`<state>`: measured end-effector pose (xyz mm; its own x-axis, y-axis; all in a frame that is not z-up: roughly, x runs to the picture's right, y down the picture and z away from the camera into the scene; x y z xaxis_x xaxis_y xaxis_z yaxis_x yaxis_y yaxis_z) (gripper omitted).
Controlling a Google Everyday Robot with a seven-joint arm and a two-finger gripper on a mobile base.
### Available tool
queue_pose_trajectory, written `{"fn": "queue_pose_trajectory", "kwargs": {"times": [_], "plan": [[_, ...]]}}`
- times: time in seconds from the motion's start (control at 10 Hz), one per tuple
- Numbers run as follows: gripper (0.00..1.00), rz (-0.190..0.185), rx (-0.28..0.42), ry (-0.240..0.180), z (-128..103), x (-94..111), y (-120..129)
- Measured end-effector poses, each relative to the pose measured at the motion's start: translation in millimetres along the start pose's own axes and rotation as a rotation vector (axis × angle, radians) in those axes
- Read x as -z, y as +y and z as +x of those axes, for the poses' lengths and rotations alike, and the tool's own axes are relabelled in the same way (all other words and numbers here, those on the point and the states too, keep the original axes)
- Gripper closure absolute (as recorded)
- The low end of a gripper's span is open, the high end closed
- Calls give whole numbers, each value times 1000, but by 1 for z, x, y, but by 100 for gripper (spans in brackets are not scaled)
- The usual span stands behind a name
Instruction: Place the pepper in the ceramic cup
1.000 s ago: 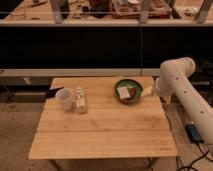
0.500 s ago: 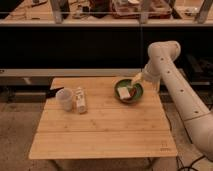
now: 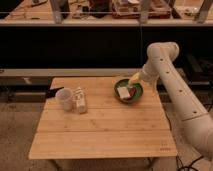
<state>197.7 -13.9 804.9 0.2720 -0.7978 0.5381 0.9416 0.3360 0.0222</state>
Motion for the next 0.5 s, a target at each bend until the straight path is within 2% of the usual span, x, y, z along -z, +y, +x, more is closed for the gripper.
{"fn": "queue_pose_trajectory", "kwargs": {"times": [0.1,0.2,0.3,0.5], "plan": [[20,60,20,8,0,-11,-20],[20,98,31,22,0,-19,-32],[20,124,38,32,0,-24,-40],[20,131,38,34,0,-25,-42]]}}
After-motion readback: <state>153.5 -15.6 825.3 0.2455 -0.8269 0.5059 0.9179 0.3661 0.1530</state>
